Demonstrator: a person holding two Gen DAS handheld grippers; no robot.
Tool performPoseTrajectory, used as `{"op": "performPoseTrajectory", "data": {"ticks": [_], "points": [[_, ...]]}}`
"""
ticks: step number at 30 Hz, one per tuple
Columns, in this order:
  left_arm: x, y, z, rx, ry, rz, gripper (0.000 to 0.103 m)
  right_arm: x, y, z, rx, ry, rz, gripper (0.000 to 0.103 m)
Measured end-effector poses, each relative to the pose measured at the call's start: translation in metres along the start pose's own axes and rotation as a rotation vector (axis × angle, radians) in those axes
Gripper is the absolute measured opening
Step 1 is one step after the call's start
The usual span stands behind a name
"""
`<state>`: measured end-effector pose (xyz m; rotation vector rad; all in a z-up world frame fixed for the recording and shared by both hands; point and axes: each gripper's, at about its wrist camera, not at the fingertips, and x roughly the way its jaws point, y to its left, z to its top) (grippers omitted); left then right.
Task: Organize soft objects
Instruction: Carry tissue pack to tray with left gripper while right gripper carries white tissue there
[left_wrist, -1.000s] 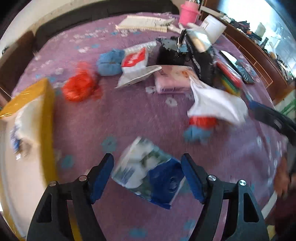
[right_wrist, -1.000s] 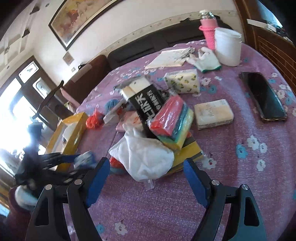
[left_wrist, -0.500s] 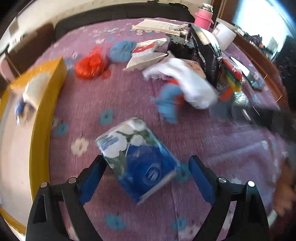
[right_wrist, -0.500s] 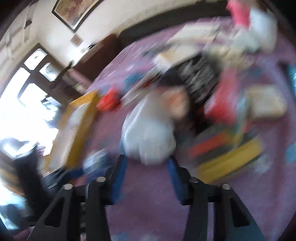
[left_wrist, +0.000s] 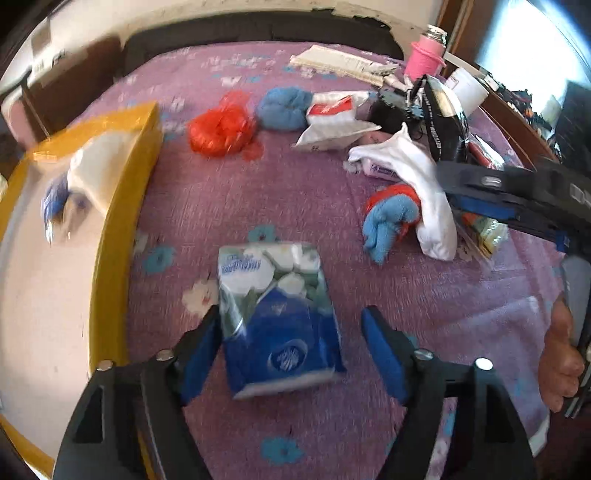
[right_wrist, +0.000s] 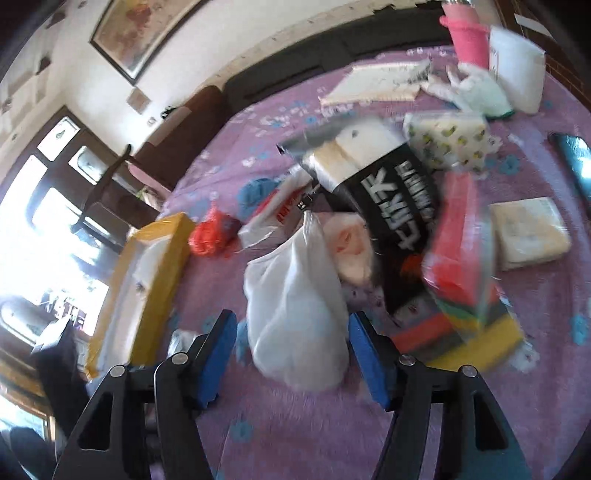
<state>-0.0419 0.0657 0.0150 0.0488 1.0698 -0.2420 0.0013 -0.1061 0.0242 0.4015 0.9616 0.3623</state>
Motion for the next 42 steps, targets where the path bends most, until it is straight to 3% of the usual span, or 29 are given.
{"op": "performPoseTrajectory", "data": {"ticks": [2, 3, 4, 5, 8, 17, 20, 23, 28, 35, 42], "points": [[0.004, -0.007, 0.001, 0.019, -0.017, 0.034, 0.077, 0.015, -0.001, 0.001, 0.021, 0.029, -0.024, 0.059], [0.003, -0.007, 0.001, 0.021, -0.029, 0.035, 0.068, 0.019, -0.004, 0.000, 0.045, 0.030, -0.007, 0.058], [0.000, -0.006, 0.000, 0.024, -0.039, 0.034, 0.050, 0.017, -0.005, 0.000, 0.060, 0.023, 0.015, 0.043], [-0.002, -0.004, 0.000, 0.023, -0.044, 0.012, 0.051, 0.015, -0.006, 0.000, 0.069, 0.023, 0.039, 0.032], [-0.014, 0.007, -0.003, -0.020, -0.063, -0.057, 0.050, 0.000, 0.000, -0.004, 0.032, 0.007, 0.030, 0.019], [-0.088, 0.046, -0.015, -0.134, -0.186, -0.215, 0.051, -0.053, 0.030, -0.017, -0.020, -0.056, 0.089, 0.019], [-0.110, 0.079, -0.015, -0.195, -0.218, -0.199, 0.051, -0.064, 0.051, -0.016, -0.054, -0.070, 0.133, 0.019], [-0.119, 0.122, -0.012, -0.259, -0.215, -0.125, 0.051, -0.061, 0.076, -0.013, -0.081, -0.048, 0.193, 0.019], [-0.104, 0.195, 0.000, -0.359, -0.161, -0.040, 0.051, -0.027, 0.128, -0.009, -0.136, 0.013, 0.236, 0.019], [-0.053, 0.259, 0.043, -0.433, -0.127, 0.018, 0.051, 0.044, 0.190, -0.005, -0.168, 0.128, 0.279, 0.019], [-0.021, 0.298, 0.075, -0.491, -0.126, 0.010, 0.058, 0.122, 0.224, 0.000, -0.202, 0.226, 0.210, 0.020]]}}
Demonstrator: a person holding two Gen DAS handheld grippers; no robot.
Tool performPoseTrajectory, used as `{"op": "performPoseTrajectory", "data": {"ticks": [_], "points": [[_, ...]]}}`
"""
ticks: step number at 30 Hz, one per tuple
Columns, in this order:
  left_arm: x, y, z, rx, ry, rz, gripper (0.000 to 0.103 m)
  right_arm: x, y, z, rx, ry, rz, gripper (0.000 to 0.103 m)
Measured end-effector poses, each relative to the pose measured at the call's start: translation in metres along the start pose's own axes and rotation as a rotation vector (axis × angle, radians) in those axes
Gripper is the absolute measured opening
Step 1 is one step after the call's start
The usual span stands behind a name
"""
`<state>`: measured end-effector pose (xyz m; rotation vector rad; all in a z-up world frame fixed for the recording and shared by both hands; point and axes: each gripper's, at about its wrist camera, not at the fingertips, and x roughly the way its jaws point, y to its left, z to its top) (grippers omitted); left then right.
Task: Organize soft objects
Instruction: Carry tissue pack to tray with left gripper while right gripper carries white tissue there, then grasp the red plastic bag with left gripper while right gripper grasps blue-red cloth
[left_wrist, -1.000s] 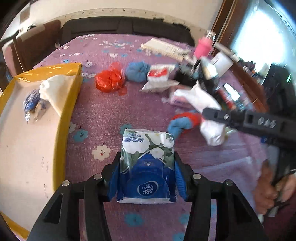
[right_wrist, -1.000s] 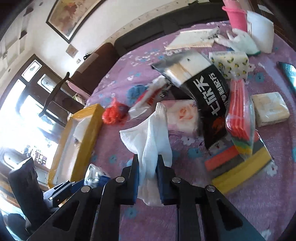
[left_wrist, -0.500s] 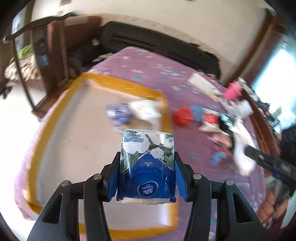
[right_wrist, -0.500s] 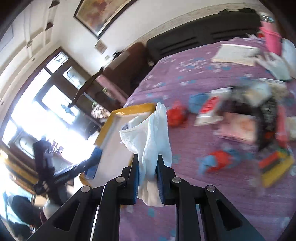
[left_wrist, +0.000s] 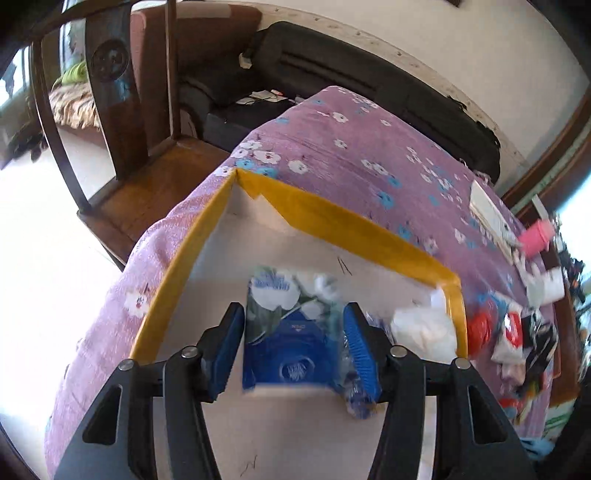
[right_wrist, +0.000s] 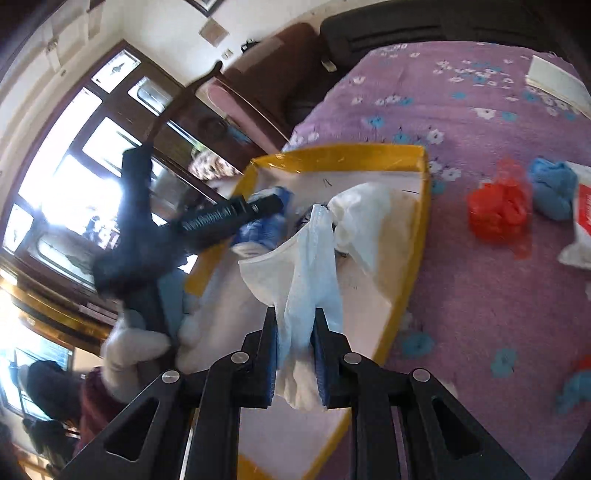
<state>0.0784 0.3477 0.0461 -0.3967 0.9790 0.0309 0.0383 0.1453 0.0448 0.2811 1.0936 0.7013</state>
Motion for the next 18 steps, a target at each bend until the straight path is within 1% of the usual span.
{"op": "performPoseTrajectory", "data": {"ticks": [1, 3, 5, 6, 7, 8, 9, 10, 13, 14, 15, 16, 17, 18], "points": [[-0.003, 0.003, 0.000, -0.007, -0.007, -0.022, 0.060, 0.009, 0.001, 0.004, -0.002, 0.005, -0.019, 0.020], [-0.011, 0.005, -0.005, -0.008, -0.026, -0.046, 0.065, 0.023, 0.000, 0.012, -0.011, 0.005, -0.070, 0.021], [-0.019, 0.005, -0.011, -0.006, -0.040, -0.041, 0.069, 0.031, -0.001, 0.017, -0.026, -0.010, -0.121, 0.022], [-0.024, 0.005, -0.013, -0.006, -0.049, -0.040, 0.070, 0.034, -0.002, 0.020, -0.035, -0.021, -0.152, 0.025], [-0.032, 0.004, -0.018, -0.004, -0.064, -0.049, 0.070, 0.036, -0.002, 0.022, -0.037, -0.025, -0.161, 0.033], [-0.038, 0.003, -0.021, 0.000, -0.077, -0.058, 0.070, 0.035, -0.003, 0.022, -0.036, -0.028, -0.157, 0.041], [-0.045, 0.002, -0.023, 0.005, -0.090, -0.067, 0.073, 0.032, -0.004, 0.022, -0.029, -0.034, -0.138, 0.044], [-0.052, 0.000, -0.027, 0.014, -0.107, -0.073, 0.077, 0.026, -0.006, 0.021, -0.016, -0.045, -0.114, 0.048], [-0.077, -0.010, -0.040, 0.044, -0.159, -0.070, 0.081, -0.004, -0.010, 0.013, -0.005, -0.086, -0.080, 0.058], [-0.083, -0.014, -0.043, 0.053, -0.169, -0.072, 0.082, -0.014, -0.012, 0.010, -0.005, -0.101, -0.079, 0.059], [-0.092, -0.021, -0.048, 0.068, -0.184, -0.078, 0.084, -0.033, -0.019, 0.005, -0.004, -0.130, -0.082, 0.060], [-0.099, -0.027, -0.052, 0.081, -0.197, -0.084, 0.086, -0.046, -0.024, 0.001, -0.003, -0.149, -0.091, 0.064], [-0.105, -0.035, -0.056, 0.097, -0.209, -0.093, 0.088, -0.064, -0.033, -0.005, 0.000, -0.176, -0.113, 0.067], [-0.108, -0.042, -0.059, 0.110, -0.214, -0.100, 0.091, -0.081, -0.043, -0.011, 0.005, -0.204, -0.144, 0.069]]}}
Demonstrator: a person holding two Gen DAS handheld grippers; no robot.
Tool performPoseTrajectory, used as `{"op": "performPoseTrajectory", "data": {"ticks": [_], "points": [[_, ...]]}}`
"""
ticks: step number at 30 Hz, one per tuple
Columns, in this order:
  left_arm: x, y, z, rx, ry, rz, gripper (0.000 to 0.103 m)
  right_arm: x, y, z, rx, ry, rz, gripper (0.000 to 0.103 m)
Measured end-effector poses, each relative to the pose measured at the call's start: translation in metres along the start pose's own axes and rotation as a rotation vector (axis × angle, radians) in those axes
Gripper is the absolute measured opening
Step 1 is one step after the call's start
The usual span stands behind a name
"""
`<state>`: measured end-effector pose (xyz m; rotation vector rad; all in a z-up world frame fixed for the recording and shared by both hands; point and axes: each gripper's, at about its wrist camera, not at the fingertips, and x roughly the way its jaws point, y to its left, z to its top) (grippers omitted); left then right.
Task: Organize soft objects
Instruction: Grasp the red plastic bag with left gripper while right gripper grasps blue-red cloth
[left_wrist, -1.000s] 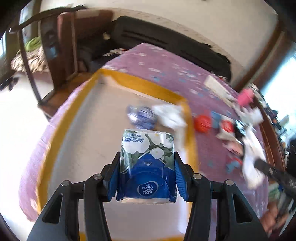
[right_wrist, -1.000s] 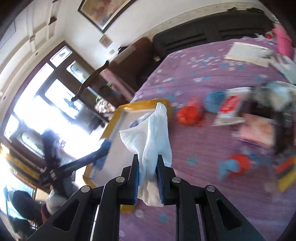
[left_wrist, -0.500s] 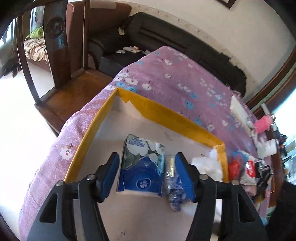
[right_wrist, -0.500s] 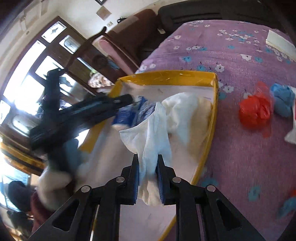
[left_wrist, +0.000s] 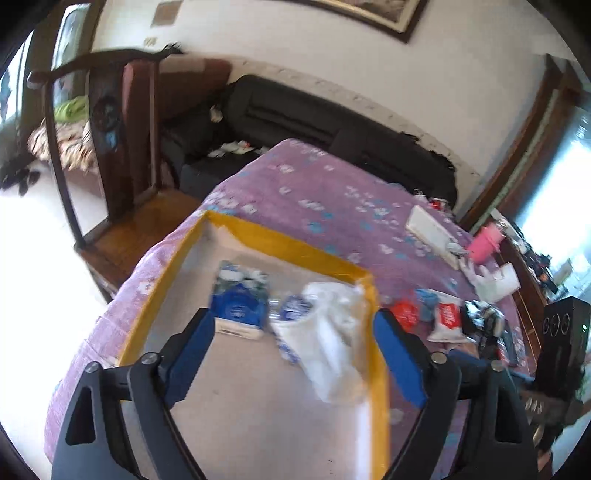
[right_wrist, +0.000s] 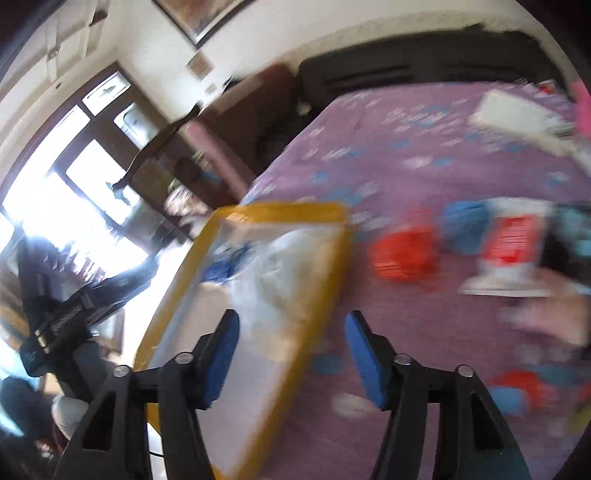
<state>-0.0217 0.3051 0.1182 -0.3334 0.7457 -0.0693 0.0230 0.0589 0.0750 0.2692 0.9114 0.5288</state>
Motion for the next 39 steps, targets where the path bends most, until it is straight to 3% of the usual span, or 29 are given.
{"op": "performPoseTrajectory", "data": {"ticks": [4, 6, 13, 19, 26, 27, 28, 33, 39], "points": [[-0.001, -0.045, -0.008, 0.081, 0.014, -0.050, 0.093, -0.049, -0.057, -0.016, 0.027, -0.062, -0.170, 0.071], [0.010, -0.071, -0.016, 0.119, 0.040, -0.065, 0.093, -0.064, -0.086, -0.029, 0.076, -0.070, -0.212, 0.071], [0.065, -0.138, -0.034, 0.181, 0.151, -0.070, 0.092, -0.089, -0.145, -0.065, 0.175, -0.104, -0.218, 0.071], [0.148, -0.168, -0.029, 0.255, 0.218, 0.082, 0.092, -0.113, -0.162, -0.076, 0.163, -0.185, -0.222, 0.071], [0.206, -0.184, -0.030, 0.388, 0.269, 0.188, 0.092, -0.148, -0.183, -0.075, 0.183, -0.241, -0.228, 0.071], [0.209, -0.186, -0.032, 0.401, 0.284, 0.190, 0.078, -0.150, -0.186, -0.075, 0.194, -0.240, -0.218, 0.071], [0.211, -0.187, -0.036, 0.407, 0.296, 0.190, 0.046, -0.152, -0.188, -0.075, 0.199, -0.238, -0.208, 0.071], [0.196, -0.194, -0.045, 0.435, 0.276, 0.174, 0.043, -0.135, -0.175, -0.073, 0.179, -0.178, -0.116, 0.071], [0.143, -0.196, -0.044, 0.403, 0.223, 0.057, 0.043, -0.084, -0.141, -0.066, 0.152, -0.035, -0.040, 0.072]]}}
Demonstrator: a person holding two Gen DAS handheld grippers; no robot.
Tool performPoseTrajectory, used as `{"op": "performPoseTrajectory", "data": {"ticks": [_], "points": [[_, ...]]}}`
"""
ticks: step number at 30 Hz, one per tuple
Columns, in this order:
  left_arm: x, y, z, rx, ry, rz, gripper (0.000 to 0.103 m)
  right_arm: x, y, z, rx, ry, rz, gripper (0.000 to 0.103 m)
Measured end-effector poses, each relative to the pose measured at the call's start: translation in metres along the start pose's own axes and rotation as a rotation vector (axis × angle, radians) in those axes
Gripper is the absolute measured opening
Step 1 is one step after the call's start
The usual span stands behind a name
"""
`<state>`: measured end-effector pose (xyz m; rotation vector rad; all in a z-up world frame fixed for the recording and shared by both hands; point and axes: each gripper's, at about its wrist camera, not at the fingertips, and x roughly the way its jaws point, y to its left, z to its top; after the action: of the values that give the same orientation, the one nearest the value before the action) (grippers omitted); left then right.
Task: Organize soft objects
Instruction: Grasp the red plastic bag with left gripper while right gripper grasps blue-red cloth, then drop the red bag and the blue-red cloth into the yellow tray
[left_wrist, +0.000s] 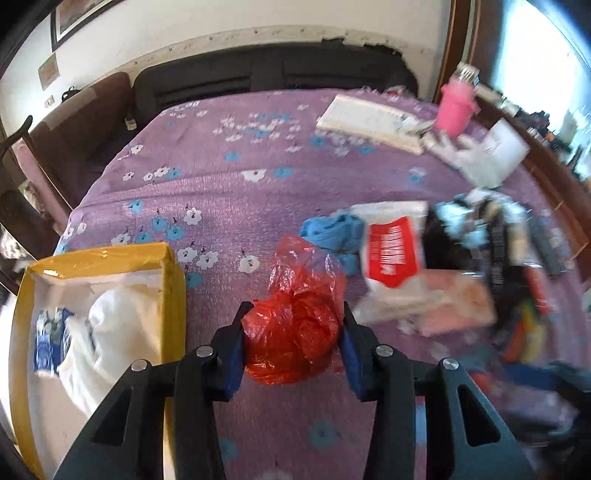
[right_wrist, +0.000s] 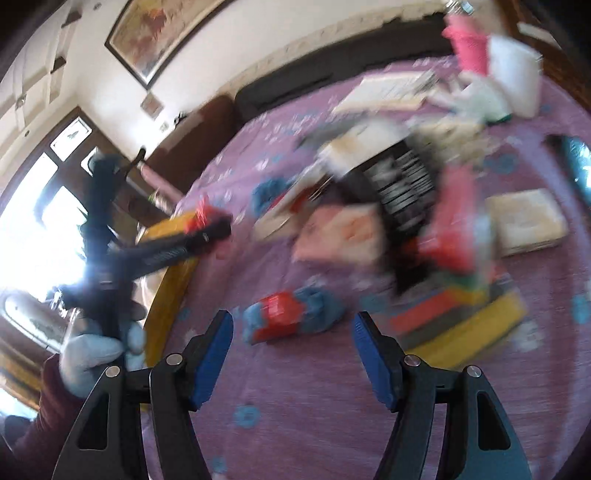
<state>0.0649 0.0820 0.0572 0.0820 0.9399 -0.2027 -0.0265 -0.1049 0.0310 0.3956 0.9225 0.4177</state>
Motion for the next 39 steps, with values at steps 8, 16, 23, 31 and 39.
{"op": "performPoseTrajectory", "data": {"ticks": [8, 16, 23, 31, 39], "points": [[-0.062, 0.048, -0.037, -0.145, -0.058, -0.130, 0.044, 0.047, 0.000, 0.015, 0.181, 0.052, -0.009, 0.080], [-0.103, 0.124, -0.081, -0.300, -0.096, -0.077, 0.044, 0.064, 0.031, 0.019, 0.015, 0.068, -0.283, 0.033], [-0.103, 0.194, -0.110, -0.430, -0.028, 0.018, 0.044, 0.041, 0.049, 0.008, -0.038, 0.033, -0.198, 0.031], [-0.047, 0.227, -0.094, -0.478, 0.110, 0.059, 0.045, 0.045, 0.130, 0.007, -0.172, 0.040, -0.047, 0.031], [-0.038, 0.257, -0.066, -0.527, 0.040, 0.061, 0.065, 0.095, 0.209, 0.010, -0.287, 0.148, 0.057, 0.031]]}}
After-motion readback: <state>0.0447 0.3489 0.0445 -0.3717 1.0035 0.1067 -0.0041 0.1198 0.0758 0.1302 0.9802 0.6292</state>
